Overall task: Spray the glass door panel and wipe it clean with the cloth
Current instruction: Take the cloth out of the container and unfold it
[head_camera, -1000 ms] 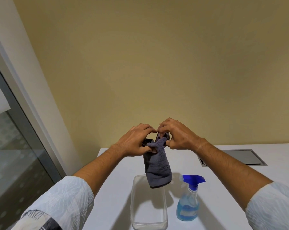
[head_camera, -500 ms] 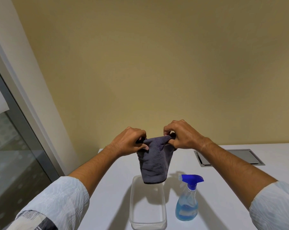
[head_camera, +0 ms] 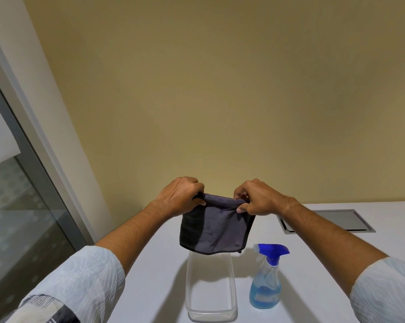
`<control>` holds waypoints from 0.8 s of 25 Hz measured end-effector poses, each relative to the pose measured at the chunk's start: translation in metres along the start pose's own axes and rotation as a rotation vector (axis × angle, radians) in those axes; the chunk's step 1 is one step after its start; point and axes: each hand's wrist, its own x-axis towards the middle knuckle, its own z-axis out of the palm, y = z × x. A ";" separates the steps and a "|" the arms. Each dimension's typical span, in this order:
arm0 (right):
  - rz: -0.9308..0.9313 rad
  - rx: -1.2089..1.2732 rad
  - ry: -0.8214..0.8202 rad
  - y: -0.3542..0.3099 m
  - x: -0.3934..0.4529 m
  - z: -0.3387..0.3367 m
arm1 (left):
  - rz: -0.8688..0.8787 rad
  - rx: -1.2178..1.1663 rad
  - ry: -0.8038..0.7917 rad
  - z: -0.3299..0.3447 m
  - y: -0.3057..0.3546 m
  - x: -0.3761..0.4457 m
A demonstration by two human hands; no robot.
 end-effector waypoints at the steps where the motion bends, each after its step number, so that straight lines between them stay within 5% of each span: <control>1: -0.002 0.033 -0.012 -0.002 -0.001 0.002 | 0.006 0.008 0.000 -0.001 -0.001 -0.001; 15: 0.003 0.015 -0.033 -0.013 0.003 -0.010 | -0.026 -0.117 -0.022 -0.001 -0.018 -0.012; 20: -0.014 -0.024 0.077 -0.014 0.004 -0.006 | -0.063 -0.160 0.008 -0.007 -0.020 -0.011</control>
